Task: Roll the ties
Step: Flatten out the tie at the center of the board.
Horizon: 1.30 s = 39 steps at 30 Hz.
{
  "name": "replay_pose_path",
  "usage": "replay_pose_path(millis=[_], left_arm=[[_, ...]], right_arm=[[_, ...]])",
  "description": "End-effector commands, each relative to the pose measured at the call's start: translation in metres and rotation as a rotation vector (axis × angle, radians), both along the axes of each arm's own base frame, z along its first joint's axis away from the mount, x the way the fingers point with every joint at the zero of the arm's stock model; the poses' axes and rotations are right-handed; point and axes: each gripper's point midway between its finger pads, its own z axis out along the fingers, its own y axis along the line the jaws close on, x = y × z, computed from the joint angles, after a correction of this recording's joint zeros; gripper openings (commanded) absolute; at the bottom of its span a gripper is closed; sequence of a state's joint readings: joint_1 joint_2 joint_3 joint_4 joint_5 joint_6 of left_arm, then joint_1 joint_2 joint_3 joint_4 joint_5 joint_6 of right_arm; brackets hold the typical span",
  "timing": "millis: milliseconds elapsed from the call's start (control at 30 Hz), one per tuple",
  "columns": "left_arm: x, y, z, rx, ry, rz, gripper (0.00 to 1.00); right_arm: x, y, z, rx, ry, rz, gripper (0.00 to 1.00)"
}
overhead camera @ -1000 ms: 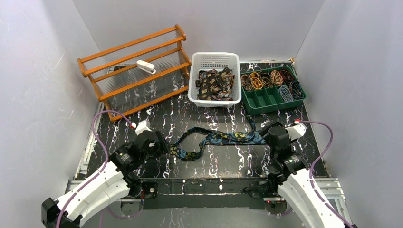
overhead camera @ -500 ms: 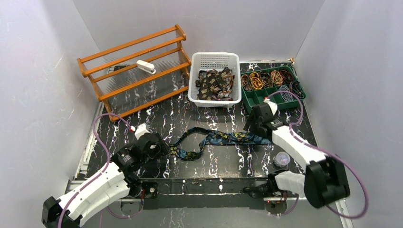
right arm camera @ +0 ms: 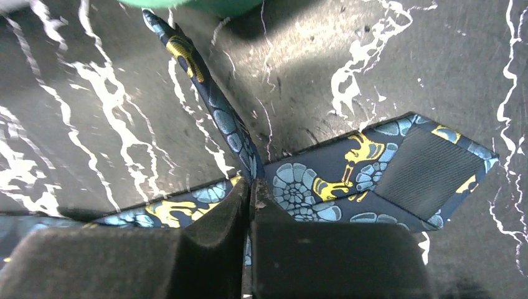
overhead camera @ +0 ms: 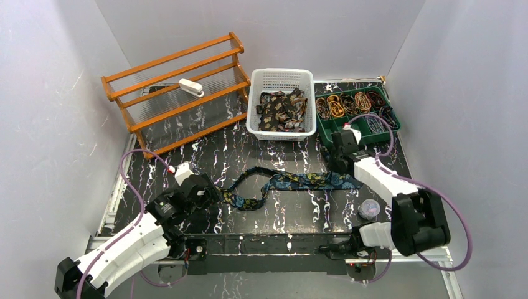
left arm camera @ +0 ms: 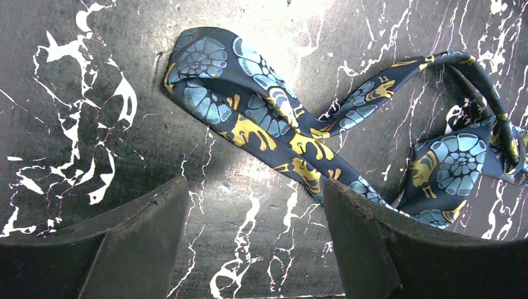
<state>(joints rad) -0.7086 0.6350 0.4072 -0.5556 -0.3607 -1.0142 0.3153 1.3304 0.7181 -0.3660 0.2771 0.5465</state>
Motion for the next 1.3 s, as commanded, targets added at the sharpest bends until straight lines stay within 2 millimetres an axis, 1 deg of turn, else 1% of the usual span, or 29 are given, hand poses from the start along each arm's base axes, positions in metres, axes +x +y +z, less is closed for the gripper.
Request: replay_pose_path(millis=[0,100,133,167,200,267,300,333,367,400,433,467,500,533,600,633,700,733,767,800,867,900,933,1000,1033,1067,1133,1167,1267], left_arm=[[0.006,0.007,0.006,0.027,-0.025,0.029,0.77],[0.006,0.007,0.009,0.02,-0.037,0.033,0.77],[0.006,0.008,0.011,0.017,-0.042,0.038,0.77],[0.007,0.009,0.012,0.014,-0.049,0.046,0.77],[0.007,0.011,0.013,0.013,-0.057,0.055,0.78],[0.006,0.018,0.014,0.022,-0.065,0.09,0.78],[0.006,0.022,0.015,0.03,-0.072,0.106,0.79],[0.006,0.024,0.016,0.035,-0.077,0.114,0.79],[0.007,0.025,0.017,0.035,-0.083,0.116,0.8],[0.007,0.025,0.018,0.034,-0.086,0.115,0.8],[0.007,0.026,0.018,0.038,-0.086,0.117,0.81],[0.006,0.027,0.018,0.044,-0.081,0.122,0.81],[0.006,0.028,0.017,0.051,-0.076,0.127,0.81],[0.006,0.029,0.016,0.059,-0.071,0.131,0.81],[0.005,0.033,0.015,0.077,-0.062,0.144,0.81],[0.005,0.035,0.014,0.085,-0.061,0.152,0.81],[0.006,0.035,0.014,0.092,-0.067,0.152,0.81],[0.007,0.035,0.013,0.091,-0.07,0.152,0.81],[0.008,0.034,0.014,0.089,-0.076,0.153,0.81],[0.01,0.035,0.014,0.092,-0.084,0.153,0.81],[0.014,0.032,0.013,0.088,-0.101,0.145,0.8],[0.016,0.03,0.011,0.088,-0.103,0.139,0.8],[0.016,0.03,0.008,0.094,-0.098,0.135,0.8],[0.017,0.03,0.005,0.111,-0.091,0.137,0.78],[0.017,0.031,0.003,0.122,-0.085,0.137,0.77],[0.018,0.031,0.002,0.128,-0.086,0.133,0.76],[0.017,0.032,-0.002,0.141,-0.078,0.129,0.74],[0.016,0.033,-0.003,0.143,-0.076,0.13,0.72],[0.015,0.033,-0.006,0.135,-0.078,0.129,0.68]], right_arm=[[0.019,0.001,0.031,0.137,-0.201,-0.045,0.07],[0.015,-0.004,0.044,0.247,-0.331,-0.103,0.06],[0.015,-0.005,0.049,0.286,-0.39,-0.116,0.08],[0.016,-0.006,0.059,0.339,-0.463,-0.138,0.13],[0.013,-0.013,0.057,0.372,-0.486,-0.186,0.16],[0.006,-0.014,0.047,0.441,-0.504,-0.247,0.16],[0.004,-0.015,0.041,0.458,-0.507,-0.265,0.23],[0.0,-0.019,0.031,0.462,-0.488,-0.302,0.33],[-0.005,-0.027,0.02,0.45,-0.44,-0.378,0.5],[-0.009,-0.035,0.012,0.425,-0.398,-0.439,0.6],[-0.011,-0.04,0.014,0.396,-0.367,-0.467,0.66],[-0.015,-0.043,0.013,0.372,-0.34,-0.481,0.69],[-0.012,-0.045,0.023,0.362,-0.346,-0.482,0.71],[-0.014,-0.046,0.027,0.352,-0.342,-0.484,0.73],[-0.008,-0.043,0.052,0.36,-0.374,-0.443,0.75],[-0.005,-0.036,0.064,0.376,-0.388,-0.385,0.76],[0.001,-0.015,0.091,0.419,-0.43,-0.213,0.77],[0.003,0.002,0.103,0.466,-0.458,-0.091,0.78],[0.007,0.021,0.123,0.519,-0.528,0.056,0.78],[0.001,0.04,0.128,0.573,-0.537,0.195,0.77],[-0.01,0.078,0.148,0.7,-0.574,0.455,0.73],[-0.019,0.095,0.145,0.744,-0.529,0.566,0.72],[-0.027,0.11,0.14,0.748,-0.488,0.655,0.72],[-0.049,0.145,0.12,0.645,-0.417,0.86,0.72],[-0.056,0.155,0.112,0.567,-0.405,0.934,0.72],[-0.065,0.166,0.106,0.513,-0.405,1.008,0.7],[-0.081,0.181,0.099,0.491,-0.398,1.108,0.53],[-0.088,0.188,0.099,0.515,-0.387,1.127,0.48],[-0.114,0.206,0.097,0.63,-0.323,1.186,0.39]])
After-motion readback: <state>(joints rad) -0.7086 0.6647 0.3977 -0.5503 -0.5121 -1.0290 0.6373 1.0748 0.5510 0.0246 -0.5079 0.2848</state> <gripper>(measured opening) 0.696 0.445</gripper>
